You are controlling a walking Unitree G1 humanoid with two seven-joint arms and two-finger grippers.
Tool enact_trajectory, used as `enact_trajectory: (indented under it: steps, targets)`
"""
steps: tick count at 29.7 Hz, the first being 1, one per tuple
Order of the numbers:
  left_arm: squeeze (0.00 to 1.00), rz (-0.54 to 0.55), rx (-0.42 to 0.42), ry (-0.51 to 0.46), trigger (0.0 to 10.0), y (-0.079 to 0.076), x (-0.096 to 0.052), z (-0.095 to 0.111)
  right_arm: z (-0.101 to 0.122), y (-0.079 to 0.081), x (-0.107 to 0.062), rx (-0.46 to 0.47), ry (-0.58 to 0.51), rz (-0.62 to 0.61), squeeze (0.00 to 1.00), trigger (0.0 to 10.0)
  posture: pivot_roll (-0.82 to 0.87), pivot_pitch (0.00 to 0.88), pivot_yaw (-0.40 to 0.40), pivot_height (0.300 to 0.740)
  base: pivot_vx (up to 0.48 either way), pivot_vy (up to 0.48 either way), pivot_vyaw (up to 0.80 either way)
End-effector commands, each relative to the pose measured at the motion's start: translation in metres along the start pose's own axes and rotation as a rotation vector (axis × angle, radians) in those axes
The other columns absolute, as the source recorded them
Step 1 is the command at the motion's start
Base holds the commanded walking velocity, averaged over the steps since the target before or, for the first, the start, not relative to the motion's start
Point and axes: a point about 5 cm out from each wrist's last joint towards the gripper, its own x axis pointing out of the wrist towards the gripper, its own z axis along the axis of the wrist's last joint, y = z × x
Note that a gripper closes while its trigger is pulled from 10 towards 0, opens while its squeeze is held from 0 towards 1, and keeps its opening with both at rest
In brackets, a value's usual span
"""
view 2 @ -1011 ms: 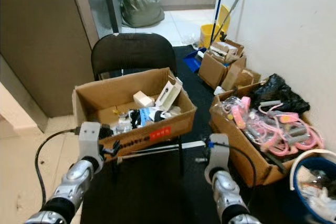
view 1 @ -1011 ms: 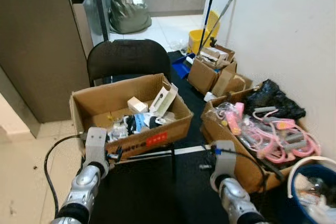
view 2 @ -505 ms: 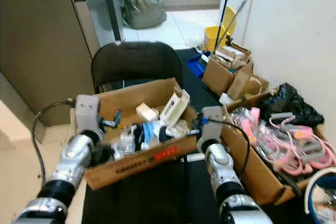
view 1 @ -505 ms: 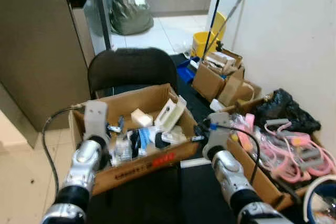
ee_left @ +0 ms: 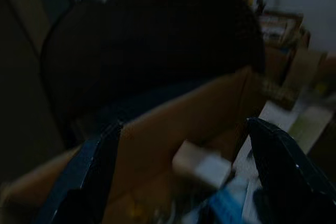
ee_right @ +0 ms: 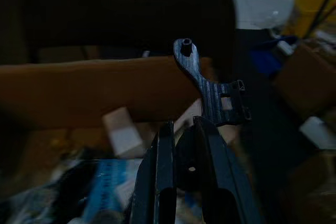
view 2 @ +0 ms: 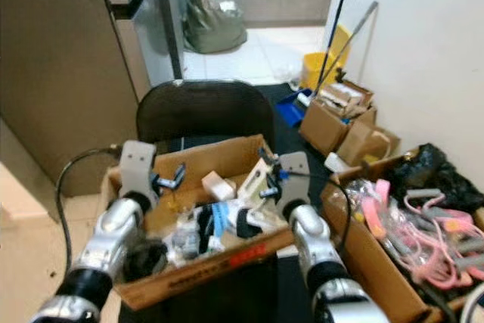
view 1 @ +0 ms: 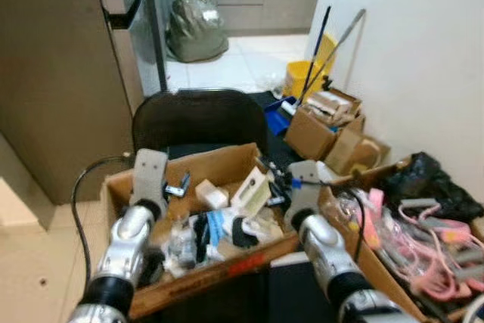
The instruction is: Picking trash to rubbish bin
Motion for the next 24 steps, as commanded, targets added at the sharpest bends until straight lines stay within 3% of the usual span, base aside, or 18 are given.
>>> enact_trajectory:
  steps: [1,9,15,17,24]
  targets:
    - [0.0,0.009,0.01,0.026,10.0,0.003,-0.004,-0.005,-0.003,0.003,0.0,0.01,0.014,0.002,0.0,10.0,-0.04,0.035,-0.028,0.74,0.319,0.0,0.0]
    - [0.0,-0.01,0.024,0.017,10.0,0.002,-0.001,0.003,-0.003,0.002,-0.001,0.008,0.014,0.001,0.0,10.0,-0.03,0.037,-0.03,0.74,0.118,0.0,0.0]
    - [0.0,-0.121,0.095,-0.006,10.0,-0.01,-0.003,0.012,-0.002,-0.001,0.0,-0.007,0.021,-0.009,0.0,10.0,-0.02,0.04,-0.036,0.74,0.0,0.0,0.0]
    - [0.0,-0.185,0.168,0.007,10.0,-0.016,-0.005,0.011,-0.001,-0.001,0.001,-0.01,0.019,-0.009,0.0,10.0,-0.02,0.042,-0.037,0.74,0.0,0.0,0.0]
    - [0.0,-0.356,0.197,0.016,10.0,-0.025,-0.011,0.014,0.008,-0.001,0.005,-0.02,-0.009,0.04,0.0,10.0,-0.02,0.049,-0.037,0.74,0.0,0.0,0.0]
